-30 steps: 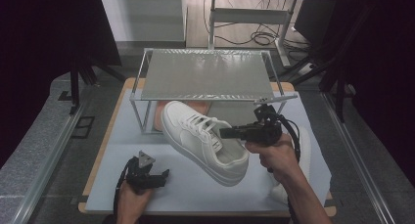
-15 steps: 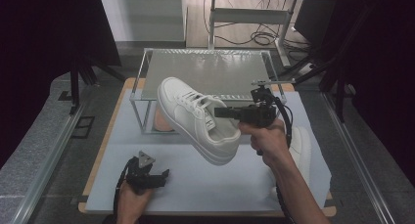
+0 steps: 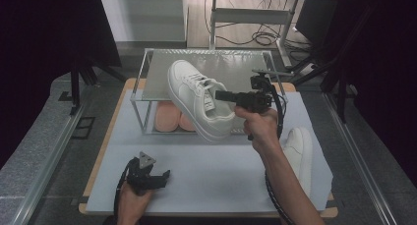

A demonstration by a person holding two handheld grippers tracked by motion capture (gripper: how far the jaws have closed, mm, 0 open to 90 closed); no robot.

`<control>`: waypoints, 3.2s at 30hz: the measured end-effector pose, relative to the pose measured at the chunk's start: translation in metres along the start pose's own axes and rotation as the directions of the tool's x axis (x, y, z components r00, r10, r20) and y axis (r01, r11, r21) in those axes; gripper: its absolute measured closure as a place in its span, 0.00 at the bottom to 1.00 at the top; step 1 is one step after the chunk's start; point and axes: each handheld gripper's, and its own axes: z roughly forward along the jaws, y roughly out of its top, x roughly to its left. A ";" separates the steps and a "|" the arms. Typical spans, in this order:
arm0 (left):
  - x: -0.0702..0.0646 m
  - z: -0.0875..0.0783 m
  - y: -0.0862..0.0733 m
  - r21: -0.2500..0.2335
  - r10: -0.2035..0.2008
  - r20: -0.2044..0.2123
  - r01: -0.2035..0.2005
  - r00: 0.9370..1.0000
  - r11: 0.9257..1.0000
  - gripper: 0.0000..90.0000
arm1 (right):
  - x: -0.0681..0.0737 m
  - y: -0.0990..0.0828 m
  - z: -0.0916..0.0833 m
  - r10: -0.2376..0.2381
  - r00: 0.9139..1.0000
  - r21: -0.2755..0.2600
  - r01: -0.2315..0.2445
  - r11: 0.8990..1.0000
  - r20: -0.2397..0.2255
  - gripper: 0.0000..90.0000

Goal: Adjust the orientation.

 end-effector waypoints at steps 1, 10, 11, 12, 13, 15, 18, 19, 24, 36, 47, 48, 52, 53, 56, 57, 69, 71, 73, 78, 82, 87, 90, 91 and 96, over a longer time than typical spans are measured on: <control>0.000 0.000 0.000 0.000 0.000 0.000 0.000 1.000 1.000 0.16 | -0.001 0.001 0.001 0.007 1.000 -0.007 -0.006 1.000 0.010 0.91; 0.000 0.000 0.000 -0.001 0.000 0.001 0.000 1.000 1.000 0.16 | -0.011 0.012 0.012 0.053 0.993 -0.057 -0.047 0.997 0.108 0.91; 0.000 0.000 0.000 -0.001 0.000 0.001 0.000 1.000 1.000 0.16 | -0.013 0.012 0.013 0.056 0.991 -0.058 -0.049 0.997 0.122 0.91; 0.000 0.000 0.000 -0.001 0.000 0.001 0.000 1.000 1.000 0.16 | -0.014 0.013 0.014 0.059 0.989 -0.064 -0.050 0.997 0.134 0.91; 0.000 0.000 0.000 -0.001 0.000 0.001 0.000 1.000 1.000 0.16 | -0.015 0.013 0.016 0.061 0.988 -0.067 -0.052 0.996 0.145 0.91; 0.000 0.000 0.000 -0.001 0.000 0.001 0.000 1.000 1.000 0.16 | -0.017 0.014 0.018 0.071 0.984 -0.077 -0.059 0.995 0.164 0.91; 0.000 0.000 0.000 -0.001 -0.001 0.000 0.001 1.000 1.000 0.16 | -0.021 0.016 0.022 0.097 0.981 -0.093 -0.083 0.992 0.168 0.91; 0.000 0.000 0.000 -0.001 -0.001 0.000 0.001 1.000 1.000 0.16 | -0.022 0.017 0.022 0.102 0.980 -0.096 -0.086 0.992 0.170 0.91; 0.000 0.000 0.000 -0.001 -0.001 0.000 0.001 1.000 1.000 0.16 | -0.021 0.020 0.028 0.108 0.977 -0.105 -0.089 0.990 0.186 0.88; 0.000 0.000 0.000 -0.001 0.000 0.000 0.000 1.000 1.000 0.16 | -0.018 0.024 0.035 0.043 0.987 -0.109 -0.026 0.994 0.158 0.69; -0.001 0.000 0.000 -0.005 -0.004 0.000 0.004 1.000 1.000 0.16 | -0.016 0.023 0.012 -0.038 0.994 -0.132 0.052 0.990 0.107 0.58; -0.001 0.000 0.000 -0.004 -0.003 0.000 0.003 1.000 1.000 0.16 | -0.015 0.022 0.010 -0.049 0.993 -0.137 0.063 0.989 0.103 0.58; -0.001 0.000 0.000 -0.005 -0.003 0.000 0.003 1.000 1.000 0.16 | -0.011 0.020 -0.003 -0.094 0.991 -0.145 0.107 0.984 0.095 0.58; -0.001 0.000 0.000 -0.005 -0.004 0.000 0.004 1.000 1.000 0.16 | -0.010 0.019 -0.007 -0.099 0.991 -0.149 0.112 0.982 0.094 0.57; 0.000 0.000 0.000 -0.004 0.001 -0.001 -0.001 1.000 1.000 0.16 | -0.009 0.015 -0.016 -0.132 0.984 -0.146 0.148 0.978 0.116 0.57; 0.000 0.000 0.000 -0.004 0.001 -0.001 -0.001 1.000 1.000 0.16 | -0.009 0.013 -0.019 -0.143 0.982 -0.146 0.161 0.976 0.126 0.57; -0.001 0.001 0.000 -0.011 -0.006 -0.001 0.006 1.000 1.000 0.16 | -0.002 -0.023 -0.039 -0.258 0.955 -0.076 0.271 0.960 0.146 0.68; -0.001 0.000 0.000 -0.005 -0.003 -0.001 0.003 1.000 1.000 0.16 | 0.001 -0.031 -0.040 -0.275 0.954 -0.059 0.283 0.957 0.122 0.73; -0.001 0.001 0.000 -0.011 -0.008 -0.001 0.008 1.000 1.000 0.16 | 0.005 -0.039 -0.038 -0.292 0.951 -0.038 0.297 0.954 0.100 0.77; -0.001 0.001 0.000 -0.011 -0.006 -0.002 0.006 1.000 1.000 0.16 | 0.012 -0.053 -0.032 -0.347 0.933 -0.001 0.348 0.937 0.096 0.90; -0.001 0.001 0.000 -0.011 -0.005 -0.002 0.005 1.000 1.000 0.16 | 0.012 -0.060 -0.028 -0.381 0.916 0.026 0.381 0.924 0.123 0.96; -0.001 0.001 0.000 -0.011 -0.006 -0.002 0.006 1.000 1.000 0.16 | 0.009 -0.065 -0.022 -0.388 0.915 0.040 0.386 0.922 0.111 0.98; -0.001 0.000 0.000 -0.006 0.001 -0.002 -0.001 1.000 1.000 0.16 | 0.011 -0.066 -0.017 -0.397 0.911 0.041 0.395 0.918 0.110 0.98; -0.001 0.000 0.000 -0.006 0.001 -0.002 -0.001 1.000 1.000 0.16 | 0.012 -0.067 -0.015 -0.398 0.911 0.040 0.396 0.917 0.110 0.98; -0.001 0.000 0.000 -0.006 0.001 -0.003 -0.001 1.000 1.000 0.16 | 0.015 -0.066 -0.009 -0.396 0.913 0.030 0.395 0.918 0.102 0.99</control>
